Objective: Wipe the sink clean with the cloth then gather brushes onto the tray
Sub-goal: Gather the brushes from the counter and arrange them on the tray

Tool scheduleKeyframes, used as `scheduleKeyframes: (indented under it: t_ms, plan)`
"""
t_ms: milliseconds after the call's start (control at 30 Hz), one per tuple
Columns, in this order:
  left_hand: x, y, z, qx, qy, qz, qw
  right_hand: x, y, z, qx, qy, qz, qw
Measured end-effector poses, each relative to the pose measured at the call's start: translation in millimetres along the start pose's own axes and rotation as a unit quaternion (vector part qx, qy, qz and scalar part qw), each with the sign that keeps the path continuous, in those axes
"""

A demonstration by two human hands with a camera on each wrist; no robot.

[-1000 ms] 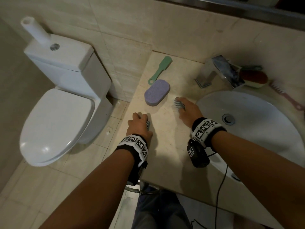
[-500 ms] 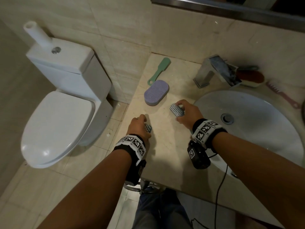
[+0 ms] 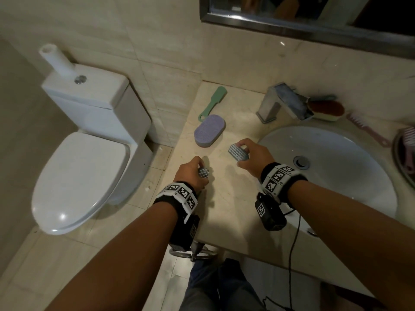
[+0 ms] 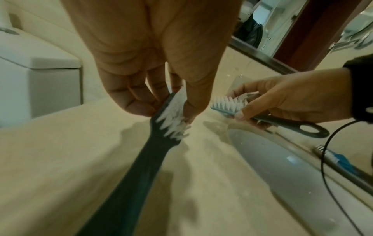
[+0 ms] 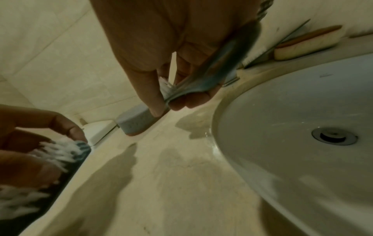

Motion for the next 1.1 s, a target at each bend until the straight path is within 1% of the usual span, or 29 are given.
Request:
scheduleKeyframes:
  t_ms: [67, 133, 200, 267, 333, 467, 600, 700, 833, 900, 1100]
  plan:
    - [11, 17, -4, -0.033, 0.002, -0.005, 0.999, 12, -8, -7, 0.001, 0.013, 0.009, 1.000]
    - [21, 39, -6, -0.082, -0.004, 0.005, 0.997, 26, -17, -16, 0.009, 0.028, 0.007, 1.000]
    - [26, 62, -7, -0.128, -0.010, 0.008, 0.992, 40, -22, -24, 0.013, 0.037, -0.001, 0.999]
    - [28, 83, -8, -0.160, -0.004, 0.003, 0.987, 56, -24, -34, 0.009, 0.046, -0.009, 0.999]
    - [29, 105, -11, -0.180, 0.001, 0.001, 0.984, 76, -23, -44, 0.004, 0.064, -0.013, 0.998]
    - [23, 159, -22, -0.207, -0.027, -0.023, 0.978, 122, -11, -68, 0.000, 0.092, -0.009, 0.996]
    - [2, 223, -35, -0.232, -0.022, -0.028, 0.972, 176, 23, -97, -0.023, 0.125, -0.009, 0.992]
    - [-30, 274, -49, -0.237, -0.033, -0.043, 0.970, 221, 60, -121, -0.042, 0.159, -0.004, 0.986]
    - [-78, 341, -71, -0.228, -0.062, -0.056, 0.970, 277, 114, -151, -0.074, 0.177, 0.011, 0.981]
    - [-100, 369, -79, -0.224, -0.069, -0.063, 0.970, 300, 138, -164, -0.079, 0.186, 0.019, 0.979]
    - [-149, 422, -88, -0.196, -0.096, -0.096, 0.971, 353, 191, -196, -0.087, 0.185, 0.045, 0.978]
Point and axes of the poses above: each hand's wrist, its own z-axis towards the middle knuckle, its own x-axis out of the back of the hand, y = z × x, the point moved 2 cm from there along z, towards the middle knuckle, and after that the axes turned 13 degrees about z, right-handed, at the moved point
